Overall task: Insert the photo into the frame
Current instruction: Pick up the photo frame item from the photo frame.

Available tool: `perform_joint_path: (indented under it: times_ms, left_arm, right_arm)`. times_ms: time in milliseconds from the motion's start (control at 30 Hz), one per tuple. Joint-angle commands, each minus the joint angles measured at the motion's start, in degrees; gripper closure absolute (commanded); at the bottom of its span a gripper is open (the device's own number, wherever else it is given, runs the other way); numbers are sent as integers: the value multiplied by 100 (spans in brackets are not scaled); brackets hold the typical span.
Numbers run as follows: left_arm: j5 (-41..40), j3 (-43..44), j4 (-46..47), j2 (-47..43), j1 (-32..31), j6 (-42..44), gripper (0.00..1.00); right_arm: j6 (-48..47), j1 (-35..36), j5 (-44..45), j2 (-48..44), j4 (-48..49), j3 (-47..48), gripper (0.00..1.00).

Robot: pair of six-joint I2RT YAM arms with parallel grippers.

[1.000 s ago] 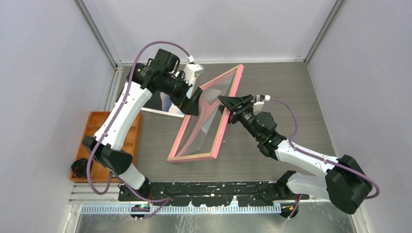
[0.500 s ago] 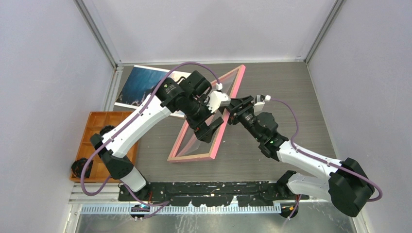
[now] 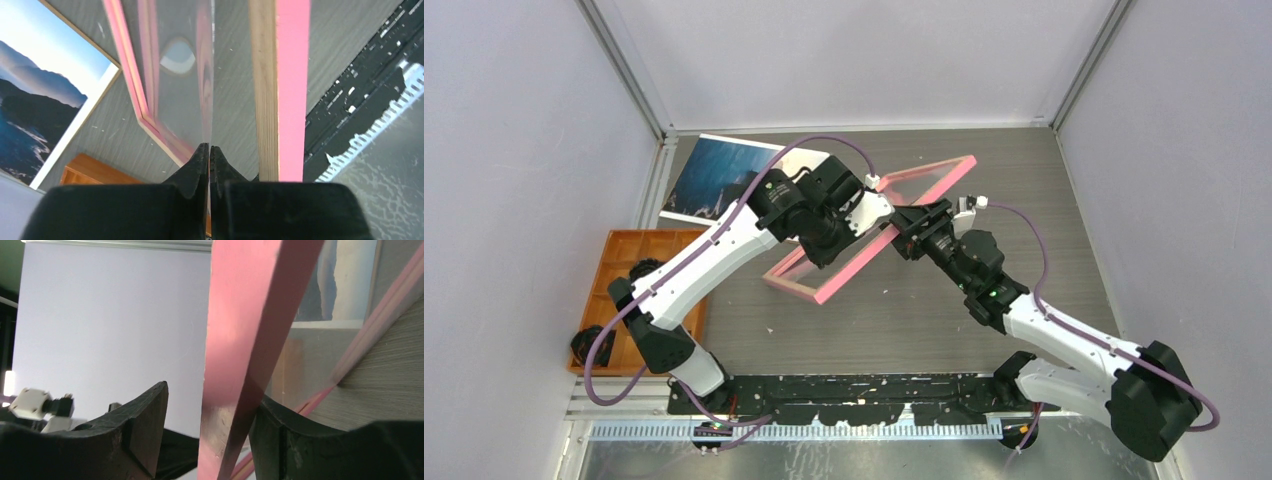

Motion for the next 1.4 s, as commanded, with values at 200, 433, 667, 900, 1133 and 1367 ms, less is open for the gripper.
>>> perform_joint_path:
  times_ms: [200,433,667,900,1133,1367]
  left_arm:
    - [-876,-114,335,-82,35,-297,99]
    - [127,-205,555,-152,35,-369,100]
    - [444,-566,628,-205,35,-286,99]
    - [-553,-533,1002,-421,35,-171,100]
    - [-548,-449,1245,-638,35,-192,99]
    - [-243,-42,1023,-687,35,-124,100]
  right_arm:
    - [-211,-570,-518,-1484,-619,-462,37]
    - [-196,-580,-429,-1855,-950,-822,37]
    - [-157,-585,-364,-1947,-982,-918,38]
    - [-118,-592,-360,-2035,-990,-1126,38]
    - [-424,-589,-253,-2352,-1832,-1125,39]
    - [-944,-595,205,-2858,-3239,-1171,46]
